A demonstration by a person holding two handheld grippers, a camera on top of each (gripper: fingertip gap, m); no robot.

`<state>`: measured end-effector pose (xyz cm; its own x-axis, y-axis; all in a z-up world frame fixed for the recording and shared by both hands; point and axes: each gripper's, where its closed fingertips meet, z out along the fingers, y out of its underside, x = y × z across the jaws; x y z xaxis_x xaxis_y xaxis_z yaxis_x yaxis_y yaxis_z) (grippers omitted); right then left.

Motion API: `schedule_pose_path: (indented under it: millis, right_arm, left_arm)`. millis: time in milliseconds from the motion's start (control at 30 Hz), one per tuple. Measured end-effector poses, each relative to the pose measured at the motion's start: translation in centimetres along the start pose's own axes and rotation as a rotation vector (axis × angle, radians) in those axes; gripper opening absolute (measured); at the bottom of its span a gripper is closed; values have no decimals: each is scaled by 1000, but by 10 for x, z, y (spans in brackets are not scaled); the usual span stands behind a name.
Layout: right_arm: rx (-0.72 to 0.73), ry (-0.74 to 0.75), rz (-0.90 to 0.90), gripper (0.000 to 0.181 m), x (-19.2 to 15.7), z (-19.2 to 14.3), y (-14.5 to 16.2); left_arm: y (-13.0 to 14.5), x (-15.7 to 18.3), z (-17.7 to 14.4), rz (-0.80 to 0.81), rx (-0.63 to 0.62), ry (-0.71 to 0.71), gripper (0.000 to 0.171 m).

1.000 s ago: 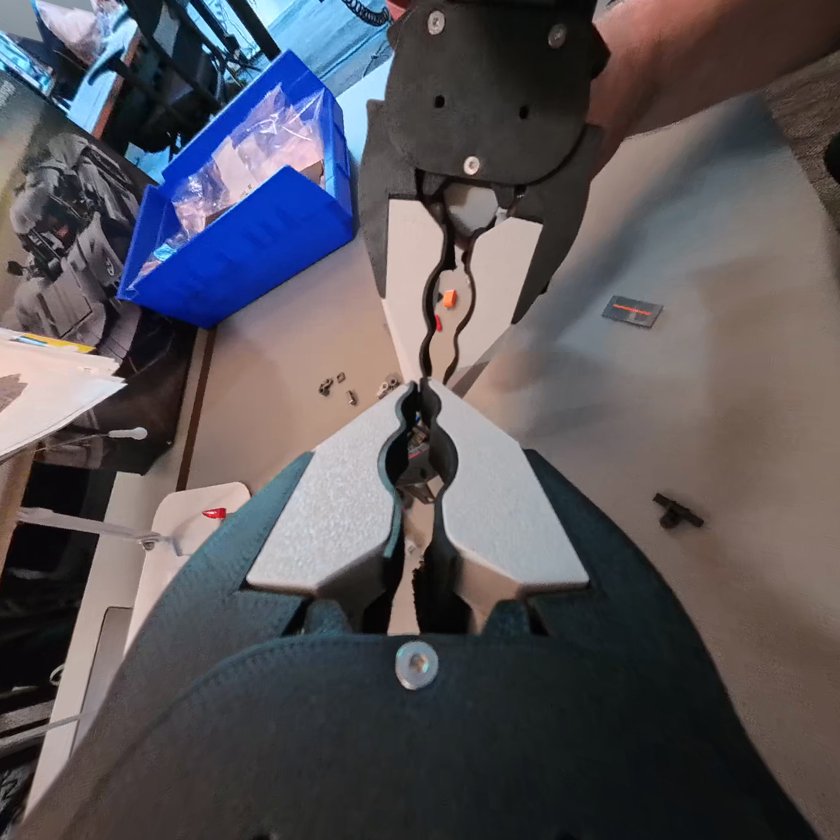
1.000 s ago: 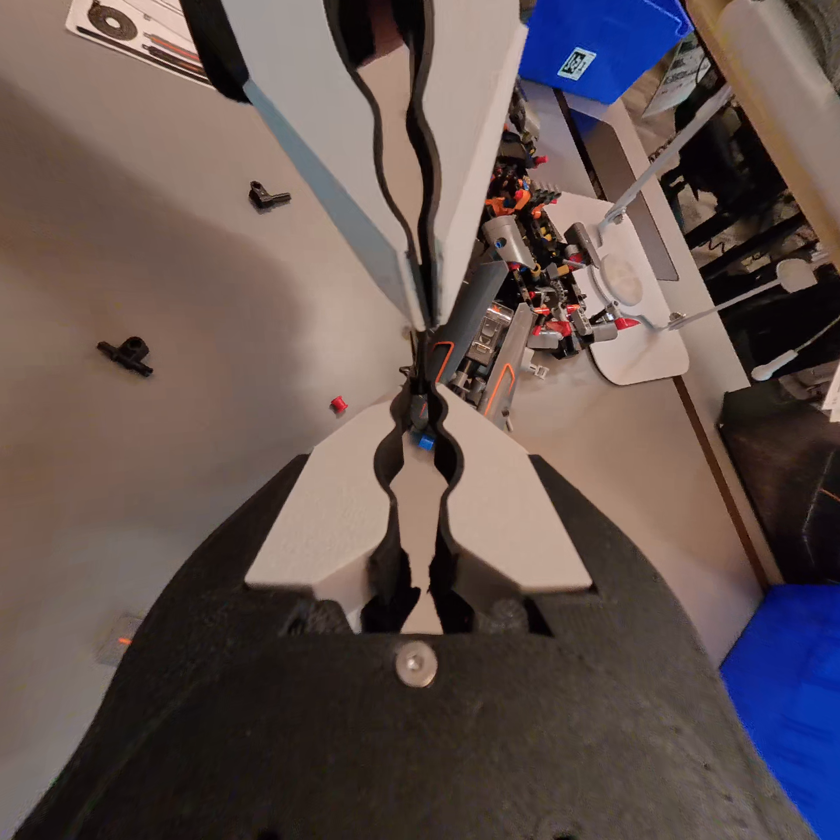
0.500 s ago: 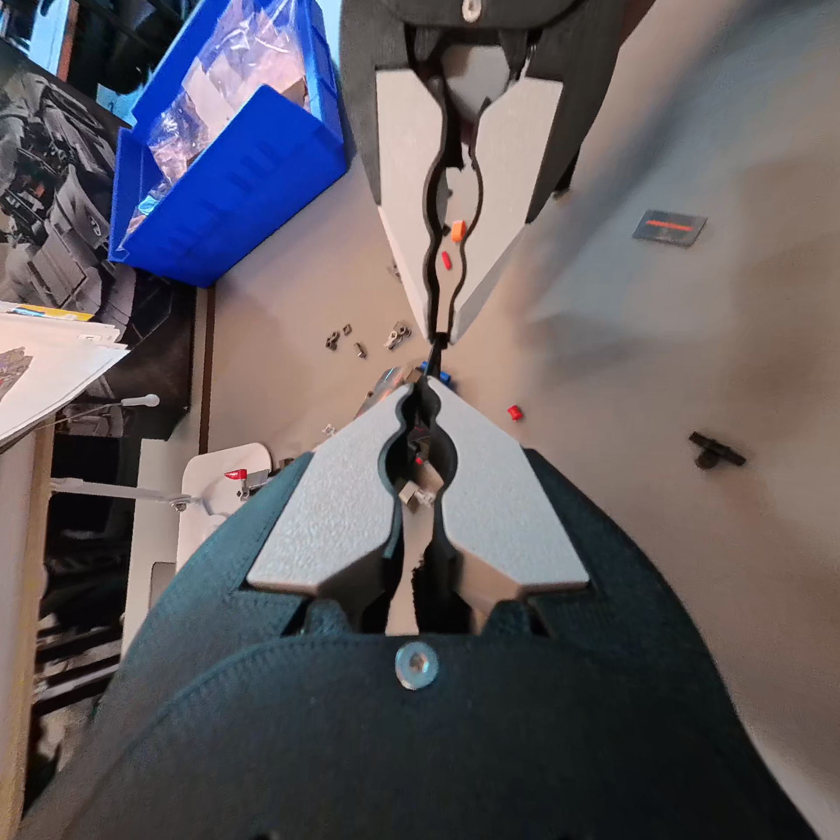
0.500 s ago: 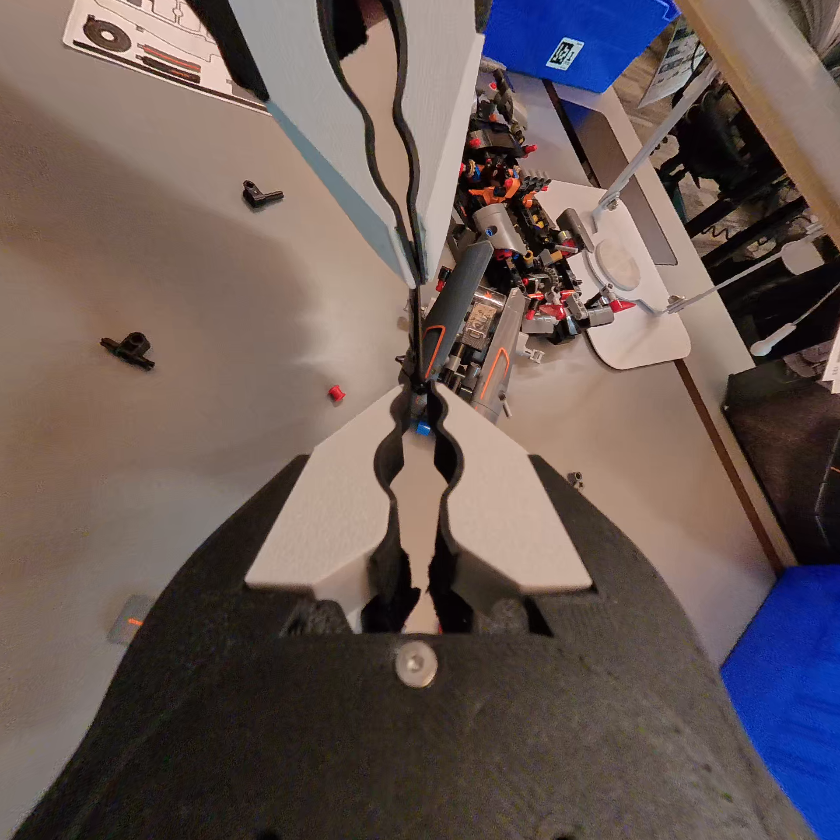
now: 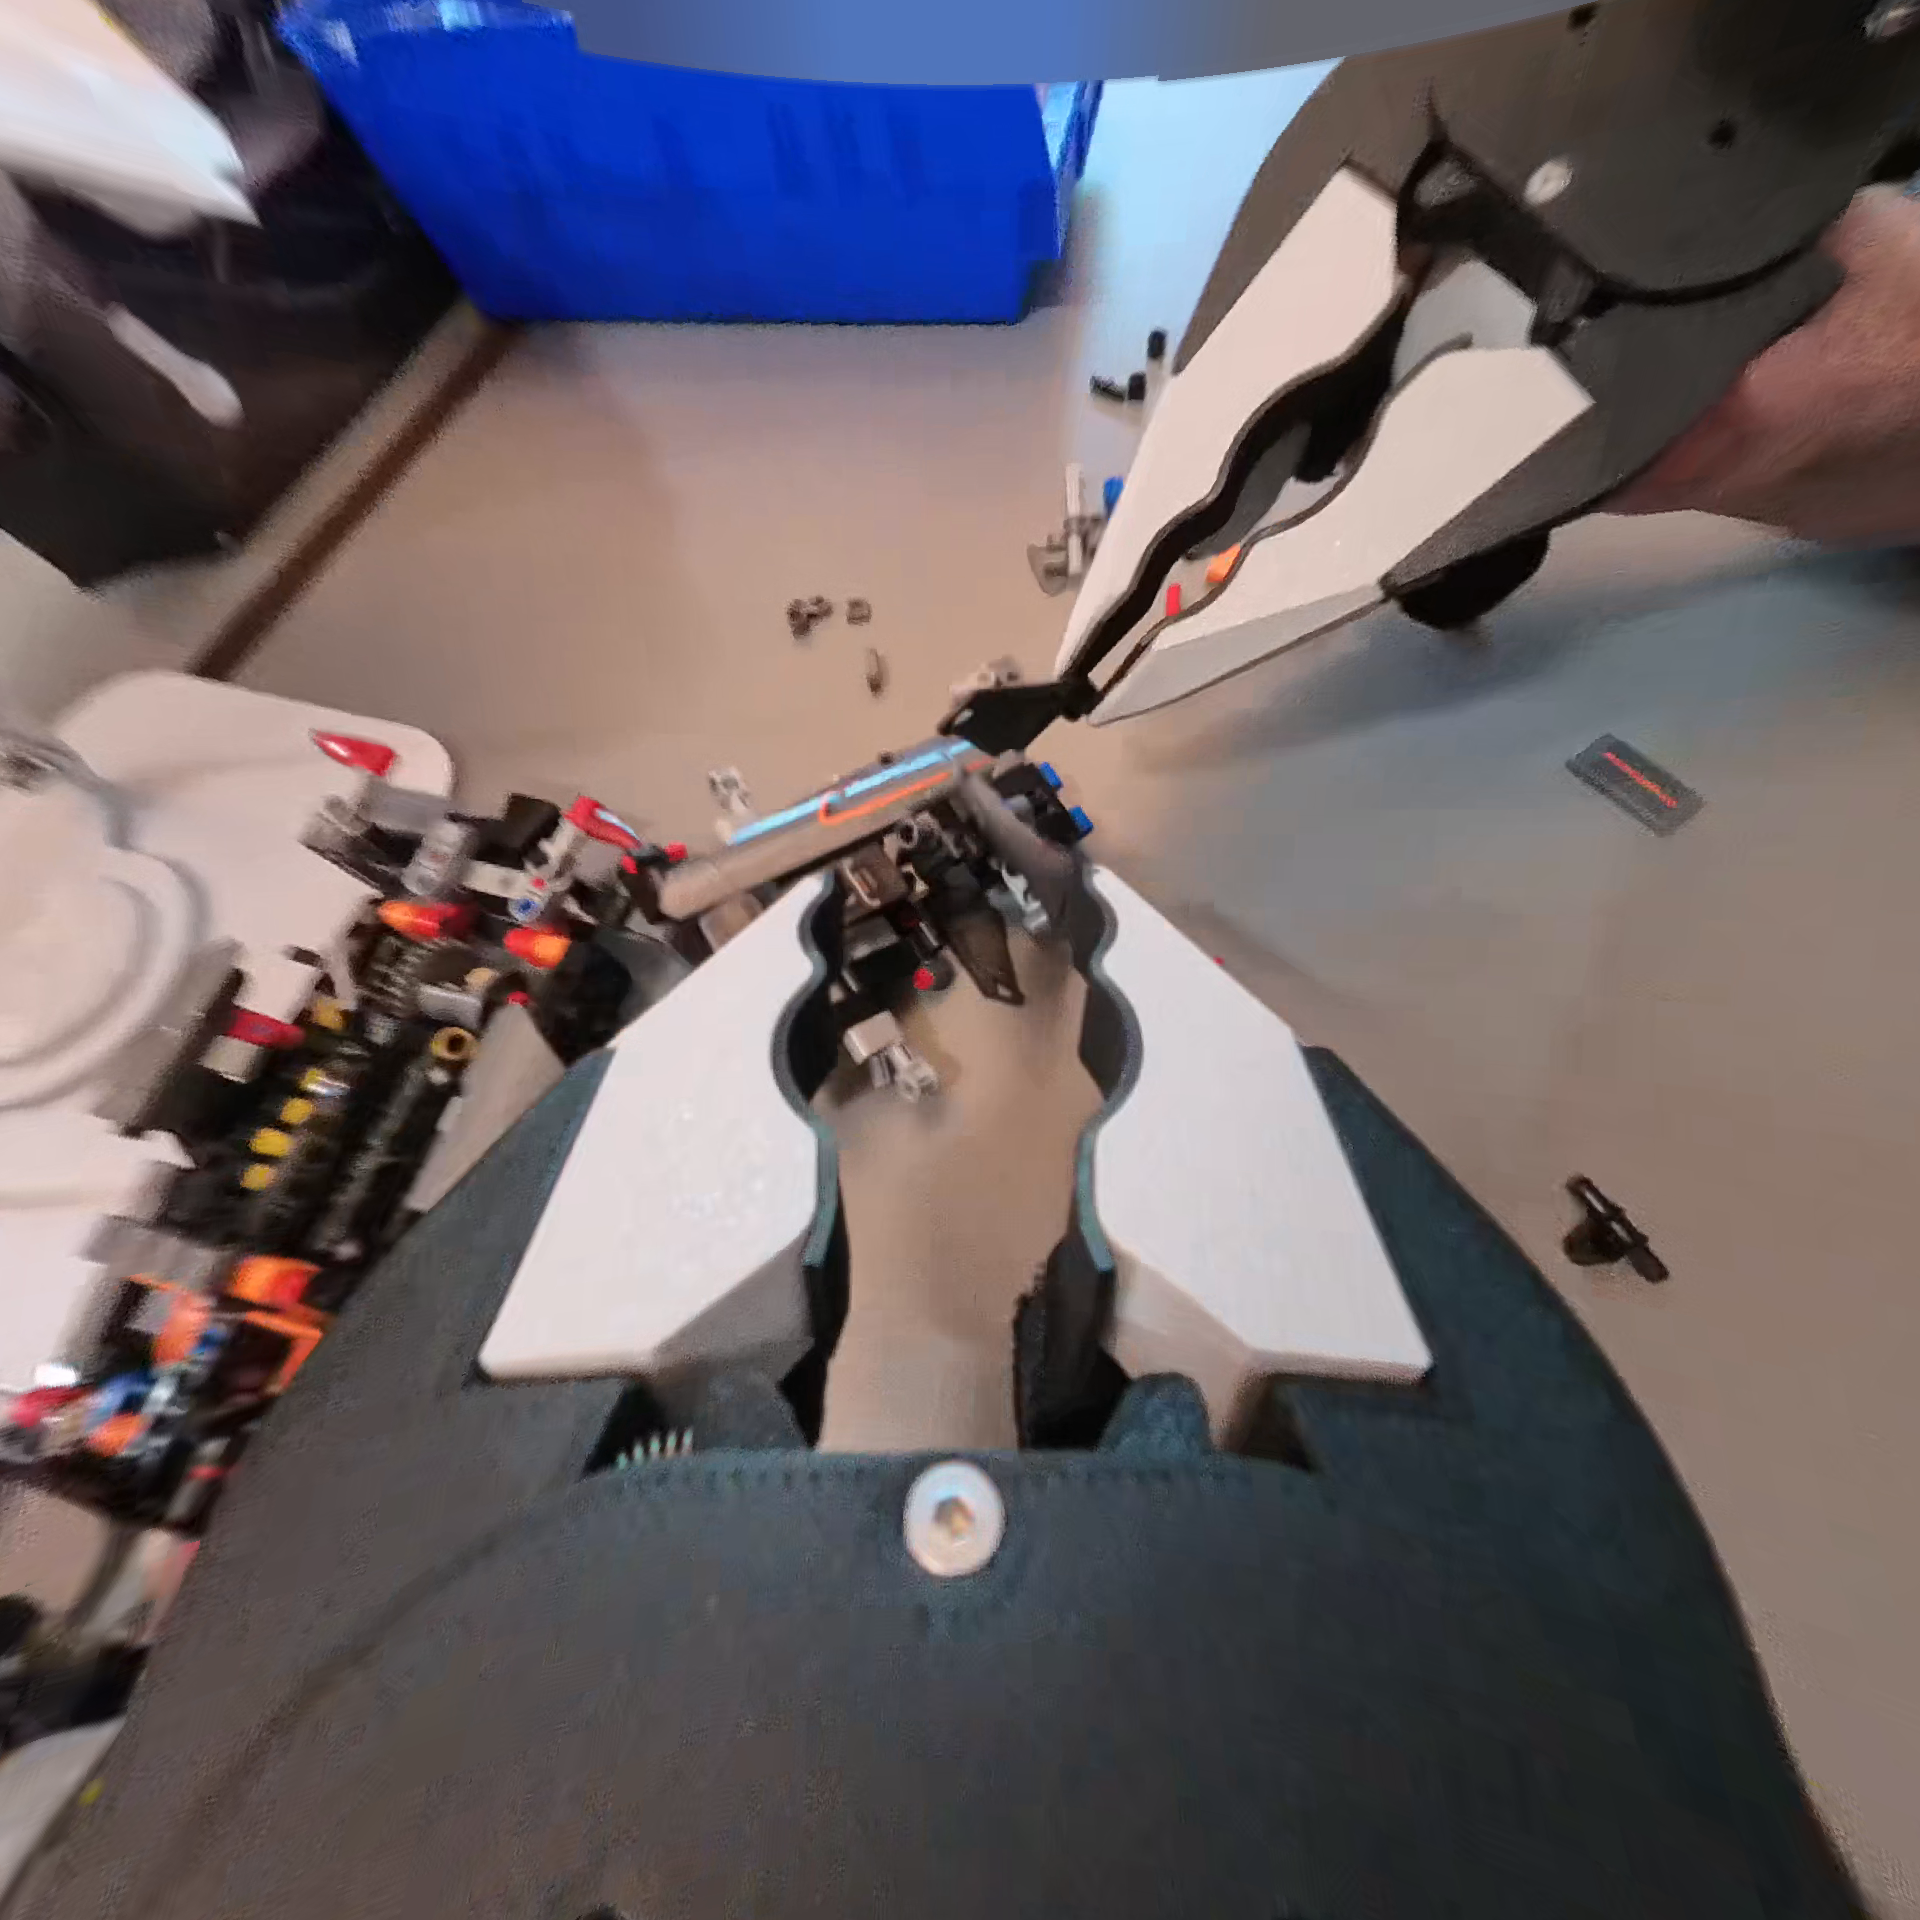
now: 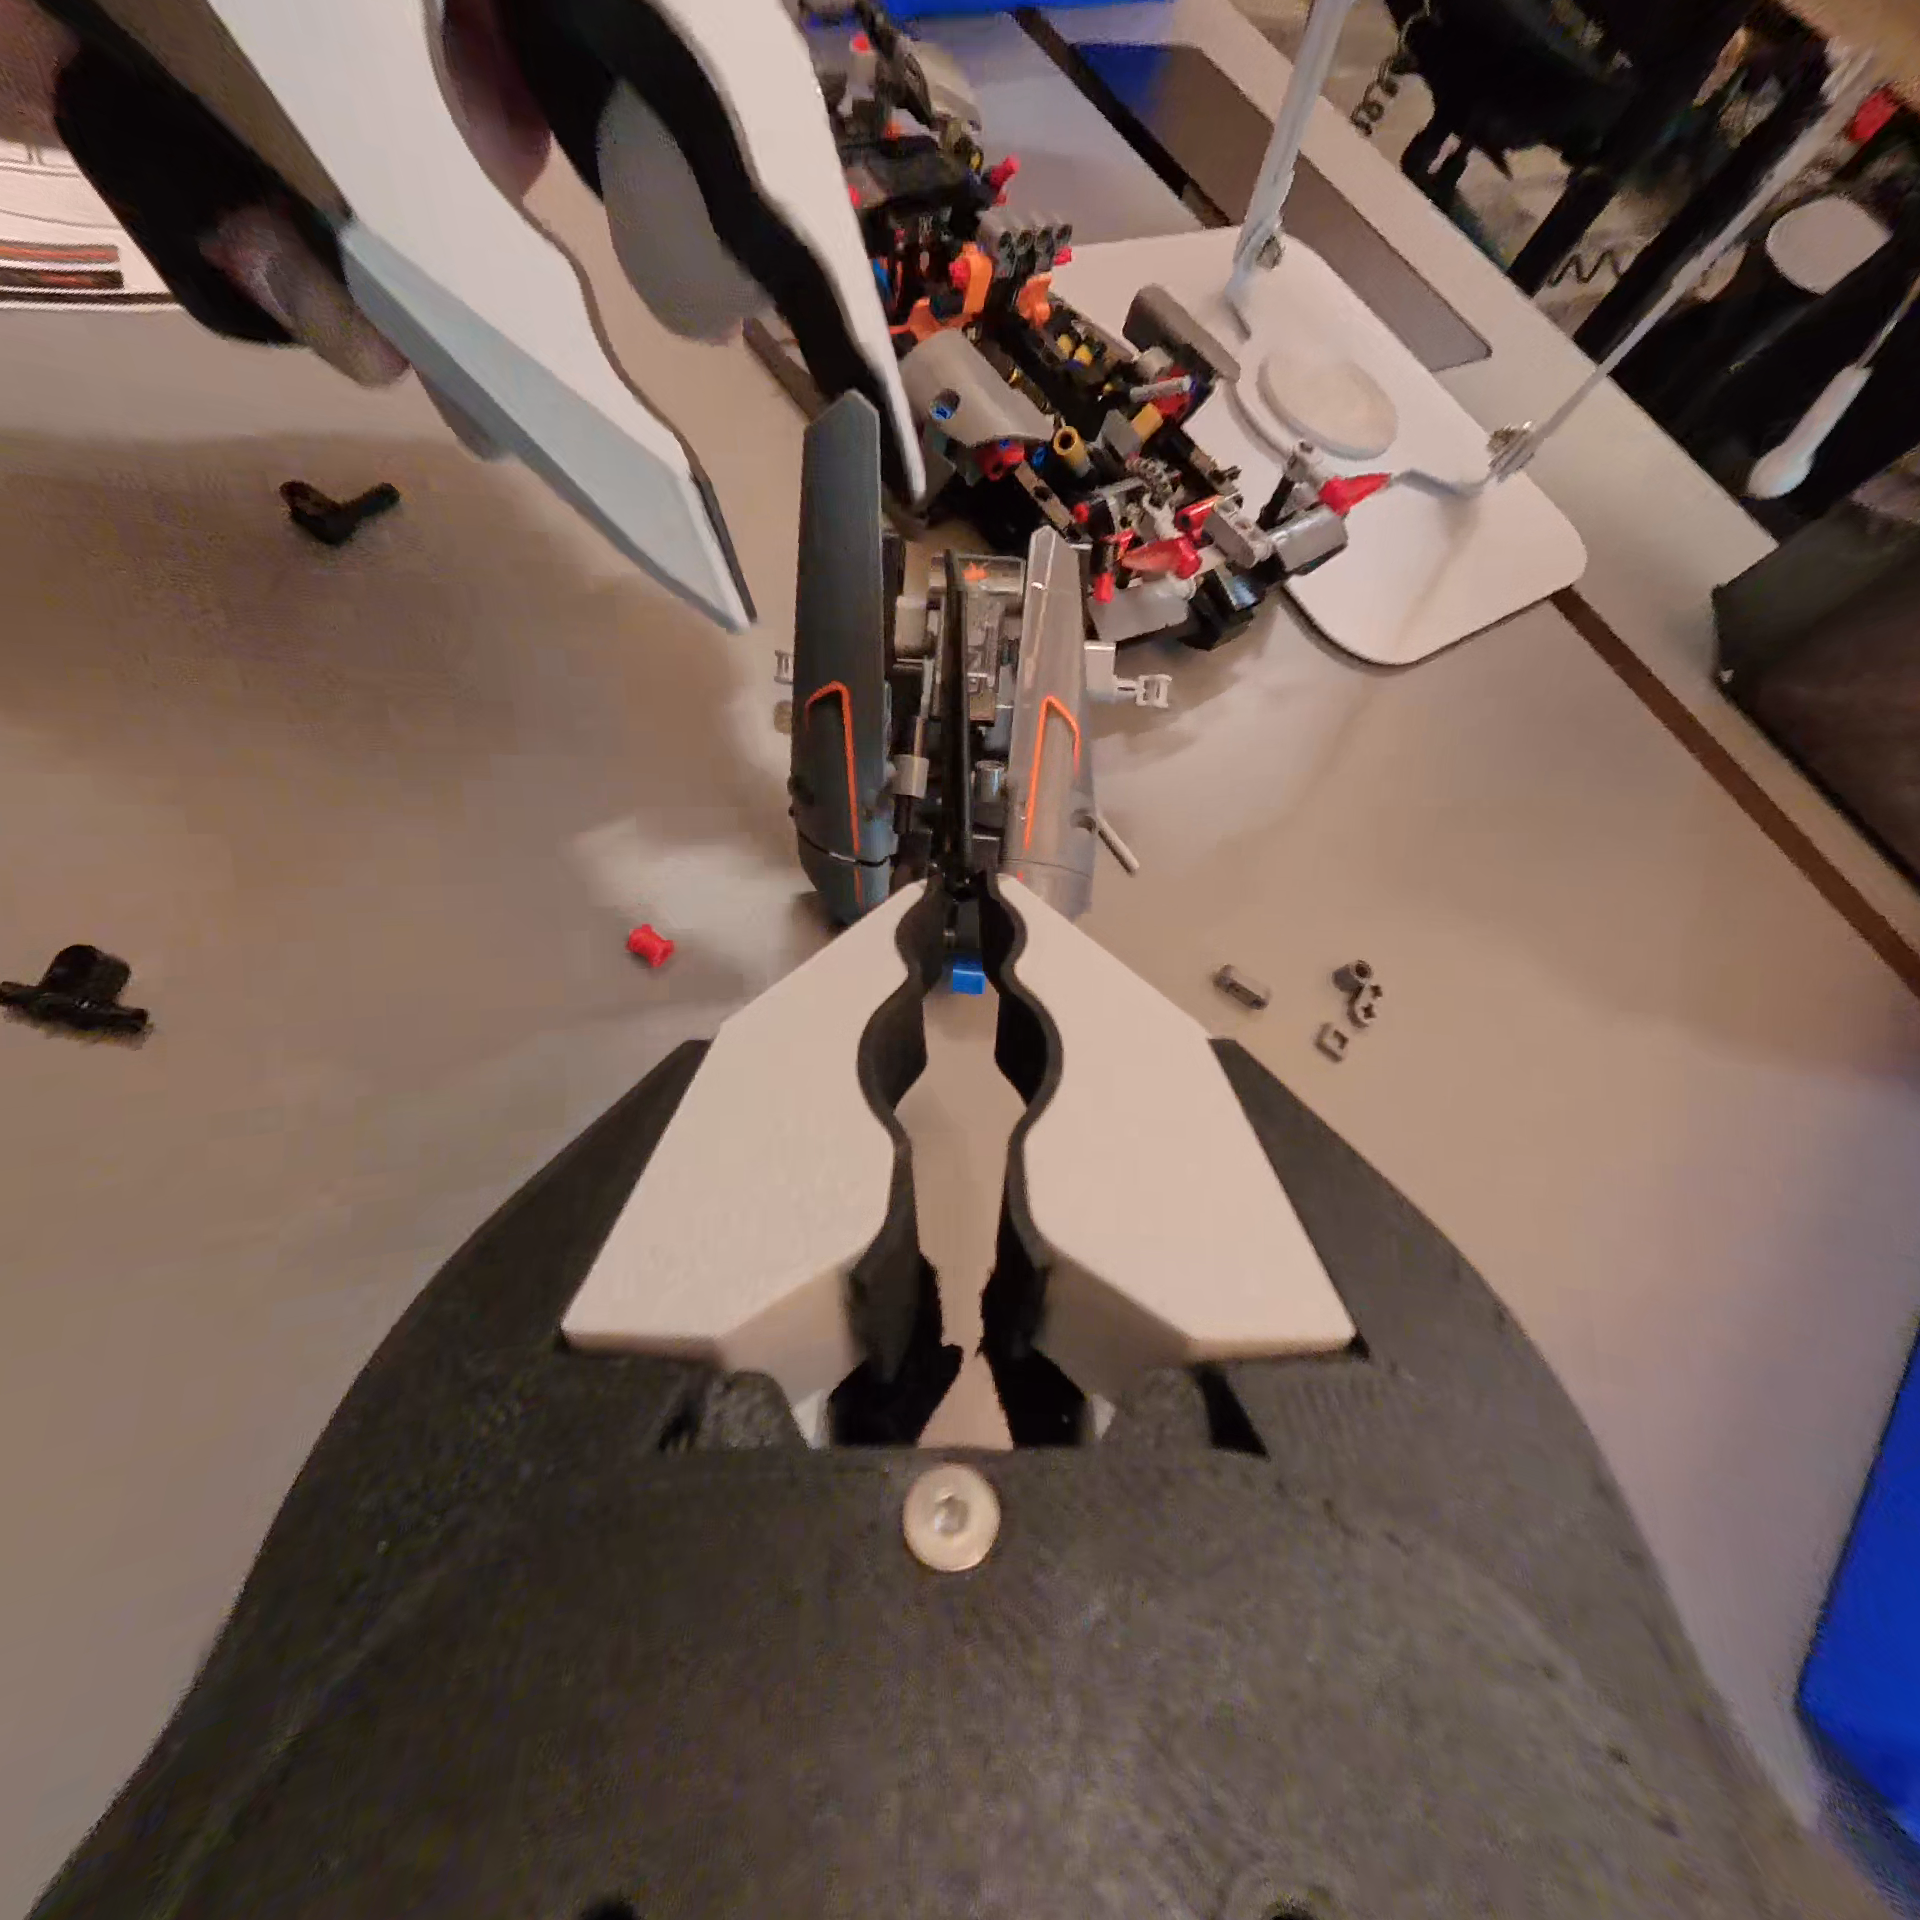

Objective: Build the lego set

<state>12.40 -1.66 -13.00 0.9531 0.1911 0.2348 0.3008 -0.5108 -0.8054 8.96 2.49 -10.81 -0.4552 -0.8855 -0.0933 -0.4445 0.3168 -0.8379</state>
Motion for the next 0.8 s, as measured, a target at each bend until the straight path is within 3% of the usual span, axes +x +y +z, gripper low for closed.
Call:
schedule_pose_path:
  millis: [133,367,467,800]
  right_arm:
    - [-18,21,-22,4,-5,7,1]
    - [-49,83,-57,4,-6,15,6]
    - [-54,65,-62,4,-10,19,7]
    - [-55,81,-63,4,-10,18,7]
  left_arm:
    - [14,8,20,-74,13,64,35]
    - [8,10,31,-140,79,88,26]
    - [10,12,35,-117,71,89,19]
    - [9,15,37,16,60,-18,15]
